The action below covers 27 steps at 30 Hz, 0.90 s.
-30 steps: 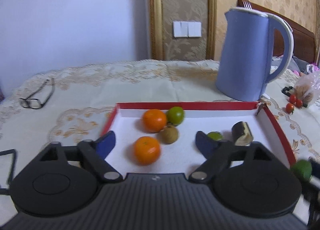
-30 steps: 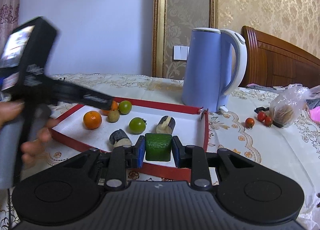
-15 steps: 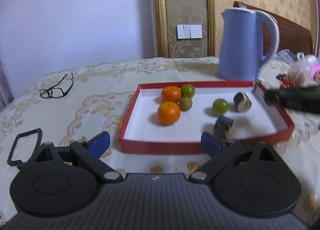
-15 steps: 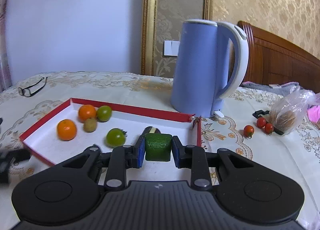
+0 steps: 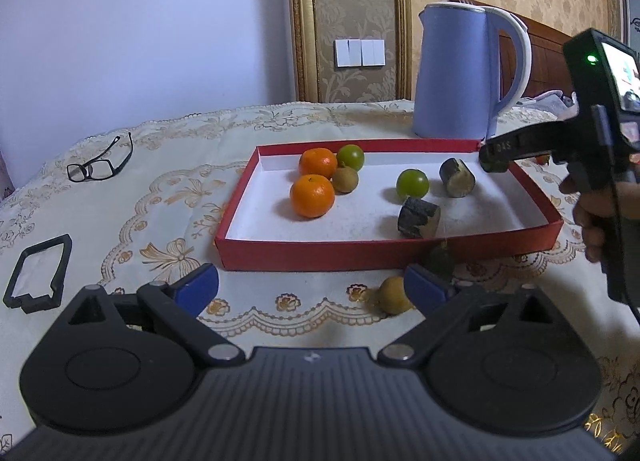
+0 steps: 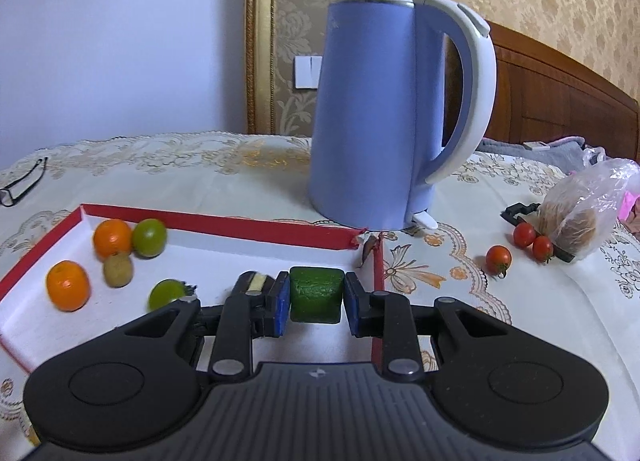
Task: Organize fruits
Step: 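Lower the cucumber chunk into the box and open the right gripper while the left gripper moves back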
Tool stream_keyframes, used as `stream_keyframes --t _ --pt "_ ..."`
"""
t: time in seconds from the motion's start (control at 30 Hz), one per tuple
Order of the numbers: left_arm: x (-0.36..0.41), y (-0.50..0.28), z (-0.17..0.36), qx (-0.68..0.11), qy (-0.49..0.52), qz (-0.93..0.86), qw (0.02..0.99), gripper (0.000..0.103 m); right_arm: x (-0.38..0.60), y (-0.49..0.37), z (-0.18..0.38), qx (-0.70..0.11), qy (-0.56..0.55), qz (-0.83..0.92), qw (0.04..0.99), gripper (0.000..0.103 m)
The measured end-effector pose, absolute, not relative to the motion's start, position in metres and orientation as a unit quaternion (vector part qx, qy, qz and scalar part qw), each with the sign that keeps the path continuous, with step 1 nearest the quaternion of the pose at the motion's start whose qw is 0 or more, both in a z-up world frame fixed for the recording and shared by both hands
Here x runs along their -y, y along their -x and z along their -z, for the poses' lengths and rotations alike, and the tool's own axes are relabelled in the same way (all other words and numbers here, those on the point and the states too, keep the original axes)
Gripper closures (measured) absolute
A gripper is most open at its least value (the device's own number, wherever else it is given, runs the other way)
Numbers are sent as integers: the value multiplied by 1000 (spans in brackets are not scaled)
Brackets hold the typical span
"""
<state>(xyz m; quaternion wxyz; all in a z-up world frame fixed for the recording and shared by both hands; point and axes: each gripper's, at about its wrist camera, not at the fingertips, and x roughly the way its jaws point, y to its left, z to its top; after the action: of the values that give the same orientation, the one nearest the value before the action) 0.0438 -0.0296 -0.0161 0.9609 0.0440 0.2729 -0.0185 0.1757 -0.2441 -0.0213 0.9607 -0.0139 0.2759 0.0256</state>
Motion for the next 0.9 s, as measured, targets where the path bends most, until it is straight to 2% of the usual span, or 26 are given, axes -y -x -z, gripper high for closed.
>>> stream_keyframes --t 0.23,0.9 --pt "29 -41 16 -267 -45 18 963 0 243 -189 28 -287 14 -17 958 75" --pt "27 -37 16 -267 -41 31 962 0 238 -193 30 -289 21 -10 957 75"
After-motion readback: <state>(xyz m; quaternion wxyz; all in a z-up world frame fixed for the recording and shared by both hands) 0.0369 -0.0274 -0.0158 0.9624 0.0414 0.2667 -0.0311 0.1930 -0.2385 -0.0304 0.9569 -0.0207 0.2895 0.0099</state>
